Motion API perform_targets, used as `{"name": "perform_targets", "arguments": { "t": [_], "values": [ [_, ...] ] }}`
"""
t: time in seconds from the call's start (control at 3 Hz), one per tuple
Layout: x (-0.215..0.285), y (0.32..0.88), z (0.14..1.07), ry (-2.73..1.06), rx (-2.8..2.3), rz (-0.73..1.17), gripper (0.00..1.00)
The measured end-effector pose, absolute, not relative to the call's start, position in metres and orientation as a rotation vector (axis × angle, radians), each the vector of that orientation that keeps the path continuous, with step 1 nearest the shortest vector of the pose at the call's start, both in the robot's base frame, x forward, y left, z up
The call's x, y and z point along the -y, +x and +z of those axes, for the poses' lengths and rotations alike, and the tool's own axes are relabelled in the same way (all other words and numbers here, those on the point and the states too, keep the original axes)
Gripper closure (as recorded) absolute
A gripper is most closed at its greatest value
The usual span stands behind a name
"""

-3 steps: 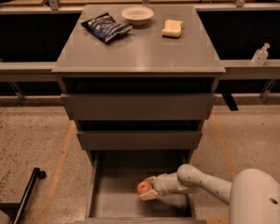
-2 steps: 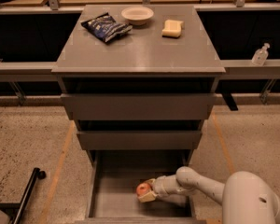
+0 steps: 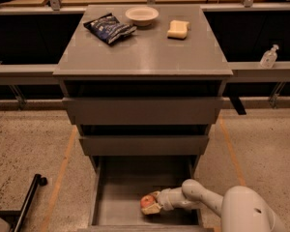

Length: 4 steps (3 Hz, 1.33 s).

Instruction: Place apple into bottom drawer

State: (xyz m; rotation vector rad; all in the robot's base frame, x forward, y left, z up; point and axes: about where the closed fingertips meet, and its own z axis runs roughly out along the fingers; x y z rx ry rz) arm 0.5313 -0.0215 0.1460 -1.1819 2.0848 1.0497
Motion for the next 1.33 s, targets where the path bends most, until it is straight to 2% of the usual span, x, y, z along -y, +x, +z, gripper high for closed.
{"name": "perform_targets", "arguments": {
  "t": [0.67, 1.0, 1.33],
  "values": [
    [0.0170, 0.5285, 0.1358, -1.161, -2.077, 1.071, 0.13],
    [0.0149, 0.5271, 0.1350, -1.162, -2.077, 1.076, 0.00],
    [0.0148, 0.5270, 0.1350, -1.162, -2.077, 1.076, 0.00]
  ]
}}
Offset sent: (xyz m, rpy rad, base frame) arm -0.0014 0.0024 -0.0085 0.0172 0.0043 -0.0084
